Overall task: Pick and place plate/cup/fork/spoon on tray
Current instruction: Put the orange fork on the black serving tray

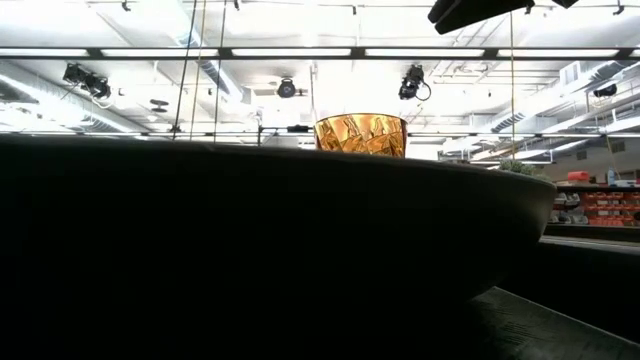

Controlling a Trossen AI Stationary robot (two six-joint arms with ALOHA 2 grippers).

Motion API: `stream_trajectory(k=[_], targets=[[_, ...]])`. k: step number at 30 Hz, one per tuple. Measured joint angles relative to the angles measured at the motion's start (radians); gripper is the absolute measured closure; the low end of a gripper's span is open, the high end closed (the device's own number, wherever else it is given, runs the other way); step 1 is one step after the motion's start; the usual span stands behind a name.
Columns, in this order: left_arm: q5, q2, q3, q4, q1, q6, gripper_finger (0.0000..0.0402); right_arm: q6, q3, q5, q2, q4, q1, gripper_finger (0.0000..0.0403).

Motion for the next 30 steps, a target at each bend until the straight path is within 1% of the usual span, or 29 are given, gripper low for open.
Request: stream_trajectory(k=[2, 4, 10, 15, 23, 28, 30], targets=[[0.011, 0.0, 0.0, 0.005, 0.0, 0.016, 0.0298, -0.001, 0.0, 0.0, 0.0, 0.0, 0.0, 0.0227], [0.044, 0.0, 0.0, 0.012, 0.0, 0.045, 0.0298, -0.006, 0.0, -0.004, 0.0, 0.0, 0.0, 0.0229], [0.117, 0.0, 0.0, 0.047, 0.001, 0.193, 0.0298, -0.009, 0.0, -0.012, 0.0, 0.003, 0.0, 0.0232], [0.138, 0.0, 0.0, 0.078, 0.008, 0.259, 0.0298, -0.008, 0.0, -0.012, 0.0, 0.013, 0.0, 0.0232], [0.183, 0.0, 0.0, 0.116, 0.066, 0.371, 0.0298, -0.016, 0.0, -0.022, 0.0, 0.023, 0.0, 0.0232], [0.268, -0.001, 0.005, 0.118, 0.105, 0.458, 0.0299, -0.019, 0.0, -0.023, 0.0, 0.022, 0.002, 0.0232], [0.289, -0.001, 0.023, 0.095, 0.113, 0.501, 0.0299, -0.023, 0.0, -0.023, 0.0, 0.022, 0.002, 0.0232]])
